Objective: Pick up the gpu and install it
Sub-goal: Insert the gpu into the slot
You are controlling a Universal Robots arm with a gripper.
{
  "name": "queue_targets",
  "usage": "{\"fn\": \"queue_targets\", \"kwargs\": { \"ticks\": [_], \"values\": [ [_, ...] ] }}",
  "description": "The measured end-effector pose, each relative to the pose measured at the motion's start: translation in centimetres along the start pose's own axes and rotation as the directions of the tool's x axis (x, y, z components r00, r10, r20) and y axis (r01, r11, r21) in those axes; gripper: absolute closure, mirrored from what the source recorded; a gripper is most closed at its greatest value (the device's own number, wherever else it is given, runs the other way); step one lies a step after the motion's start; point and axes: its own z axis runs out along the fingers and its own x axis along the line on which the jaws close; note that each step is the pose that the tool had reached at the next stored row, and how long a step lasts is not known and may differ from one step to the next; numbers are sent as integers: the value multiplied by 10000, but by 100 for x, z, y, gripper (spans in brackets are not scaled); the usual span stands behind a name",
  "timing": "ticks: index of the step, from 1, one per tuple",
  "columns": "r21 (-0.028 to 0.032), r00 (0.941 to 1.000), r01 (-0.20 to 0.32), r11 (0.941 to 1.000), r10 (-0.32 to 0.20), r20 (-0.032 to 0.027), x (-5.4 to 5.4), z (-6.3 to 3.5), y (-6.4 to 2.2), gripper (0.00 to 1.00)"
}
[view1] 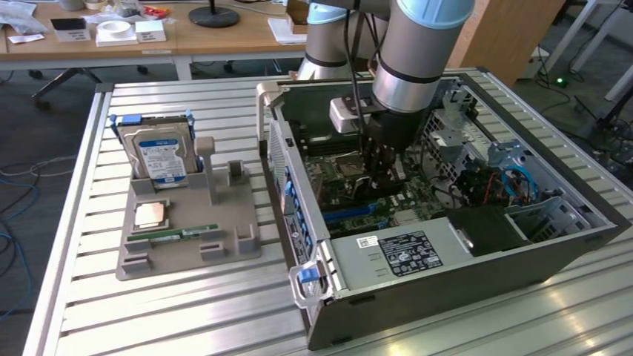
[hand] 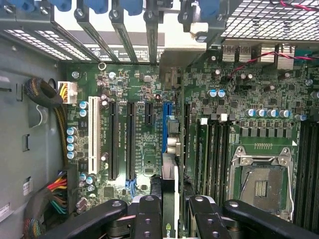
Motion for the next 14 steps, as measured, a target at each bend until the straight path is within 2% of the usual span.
{"fn": "queue_targets", "kwargs": {
  "ticks": [14],
  "values": [
    [0,10000,-3,10000,3,-1,22,18,42,74]
  ]
}}
